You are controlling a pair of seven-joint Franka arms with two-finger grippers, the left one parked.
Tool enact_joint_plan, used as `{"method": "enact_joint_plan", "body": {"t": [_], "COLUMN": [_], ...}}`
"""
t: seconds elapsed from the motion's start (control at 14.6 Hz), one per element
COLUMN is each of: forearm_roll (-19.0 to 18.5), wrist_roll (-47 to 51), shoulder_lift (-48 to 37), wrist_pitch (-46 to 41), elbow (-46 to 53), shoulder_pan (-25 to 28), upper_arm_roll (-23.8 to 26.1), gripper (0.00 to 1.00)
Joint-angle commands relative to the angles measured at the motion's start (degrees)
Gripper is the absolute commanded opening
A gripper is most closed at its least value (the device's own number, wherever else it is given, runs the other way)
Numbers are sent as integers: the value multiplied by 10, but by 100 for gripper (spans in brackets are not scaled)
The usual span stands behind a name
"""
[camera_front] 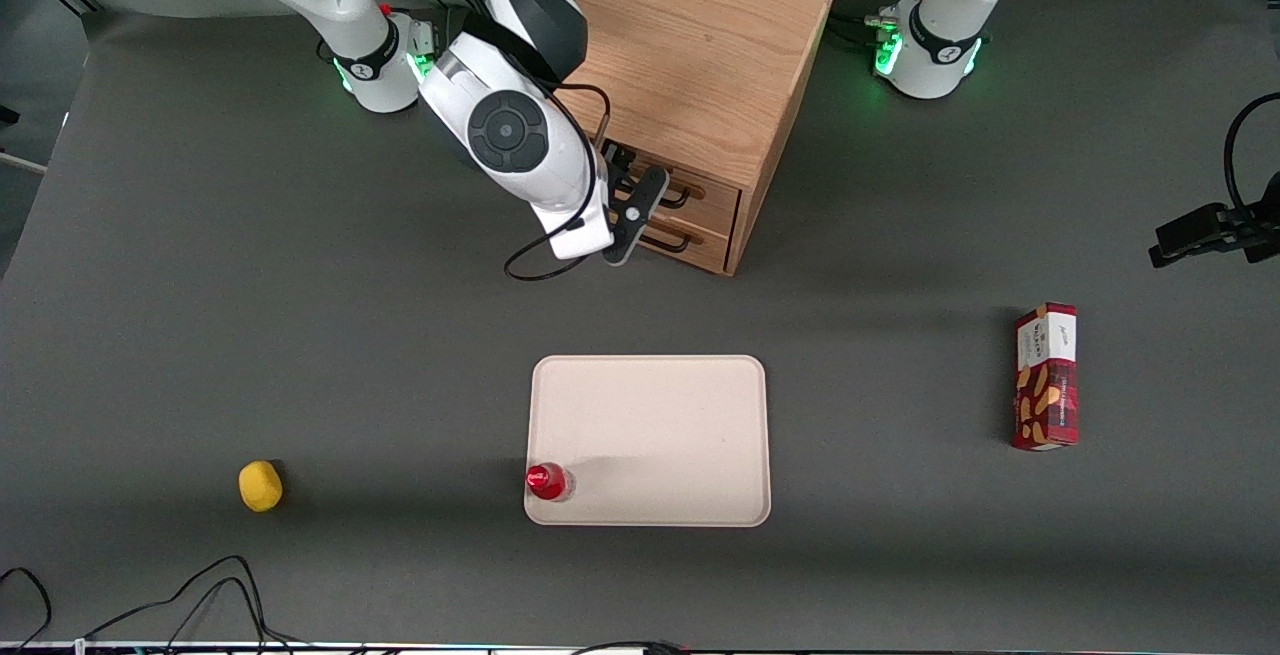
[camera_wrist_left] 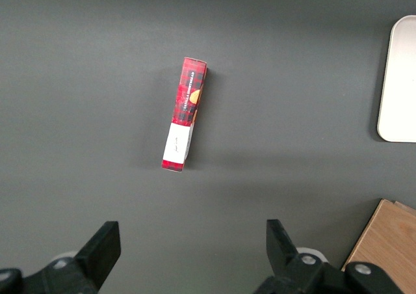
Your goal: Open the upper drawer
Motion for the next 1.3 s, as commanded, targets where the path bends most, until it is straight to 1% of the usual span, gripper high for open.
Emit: {"method": "enact_joint_plan", "body": {"t": [0.0,0.27,0.48,0.75,0.96,1.23], "forearm_roll": [-8,-12,-28,-31,-59,-58], "wrist_roll": [-10,-10,-25,-29,-29,-40], "shoulder_lift": [13,19,19,19,19,19], "wrist_pitch": [18,21,21,22,22,41], "elbow": [5,7,10,11,13,14], "shoulder_pan": [4,4,-2,-3,-4,-5], "upper_arm_roll": [1,0,-2,-9,-14,-26], "gripper": [100,100,100,100,100,100]}}
